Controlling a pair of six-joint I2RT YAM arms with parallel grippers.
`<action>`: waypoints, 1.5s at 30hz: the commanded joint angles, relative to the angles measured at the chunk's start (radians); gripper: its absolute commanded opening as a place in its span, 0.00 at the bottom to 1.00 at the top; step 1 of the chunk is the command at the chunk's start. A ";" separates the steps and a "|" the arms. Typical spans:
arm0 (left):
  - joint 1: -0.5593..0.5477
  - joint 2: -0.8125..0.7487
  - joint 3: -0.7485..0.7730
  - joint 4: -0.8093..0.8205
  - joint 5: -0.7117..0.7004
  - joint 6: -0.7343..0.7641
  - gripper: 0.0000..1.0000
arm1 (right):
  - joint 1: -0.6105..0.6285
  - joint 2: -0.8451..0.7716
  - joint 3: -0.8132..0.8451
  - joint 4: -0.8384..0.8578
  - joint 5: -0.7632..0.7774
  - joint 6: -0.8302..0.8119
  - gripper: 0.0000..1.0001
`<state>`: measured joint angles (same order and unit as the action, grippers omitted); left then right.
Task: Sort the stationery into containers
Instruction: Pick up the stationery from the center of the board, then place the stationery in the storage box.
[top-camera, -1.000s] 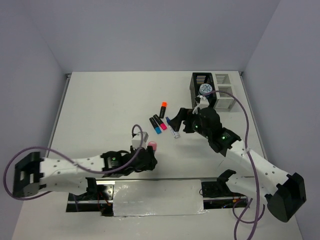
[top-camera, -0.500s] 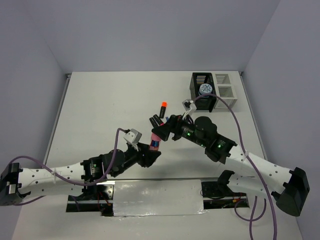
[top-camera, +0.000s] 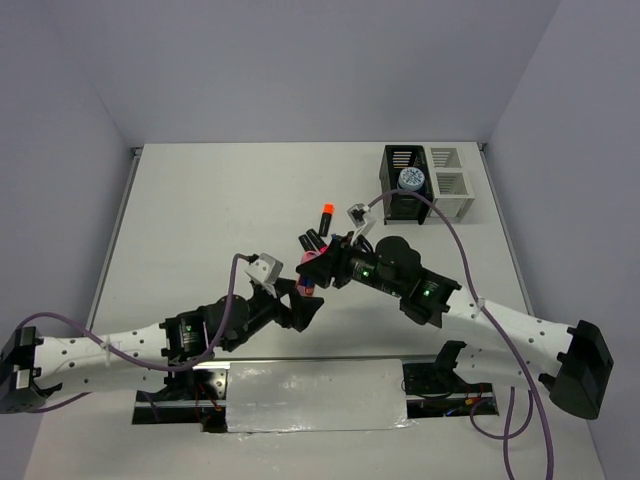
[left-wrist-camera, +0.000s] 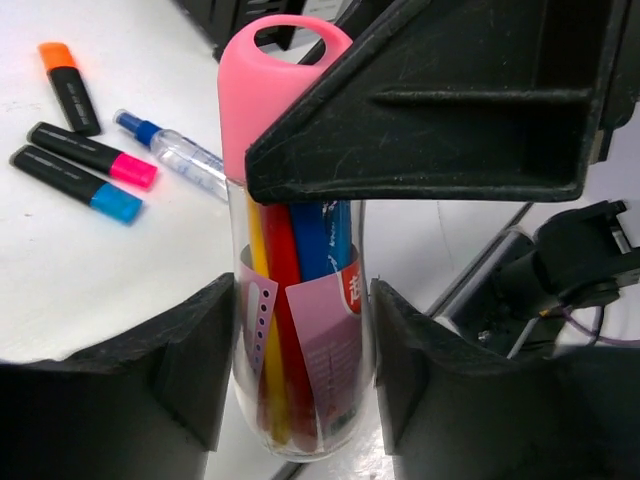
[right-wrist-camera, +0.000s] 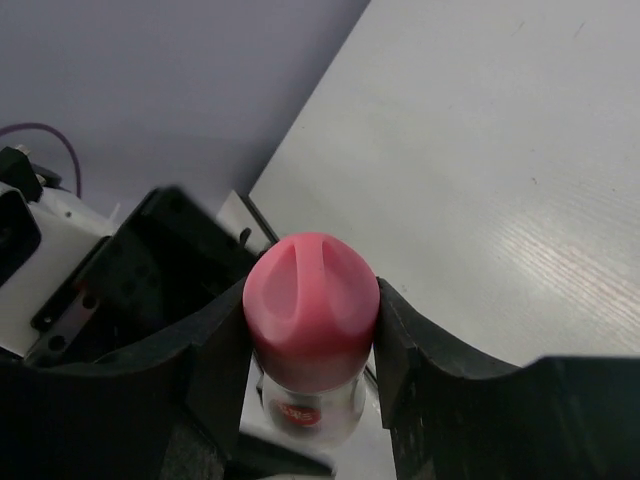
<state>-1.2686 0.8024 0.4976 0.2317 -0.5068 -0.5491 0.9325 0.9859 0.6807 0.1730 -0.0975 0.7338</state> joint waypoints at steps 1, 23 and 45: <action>0.011 -0.026 0.068 0.027 -0.071 0.003 0.99 | -0.006 0.033 0.061 0.011 0.016 -0.072 0.00; 0.022 -0.124 0.434 -0.899 -0.262 -0.138 0.99 | -0.725 0.750 0.827 0.088 0.535 -0.574 0.00; 0.021 -0.171 0.263 -0.729 -0.231 -0.161 0.99 | -0.830 0.916 0.836 0.145 0.332 -0.597 0.39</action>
<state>-1.2449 0.6170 0.7475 -0.5495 -0.7353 -0.7319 0.1020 1.8992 1.5120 0.2325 0.2455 0.1570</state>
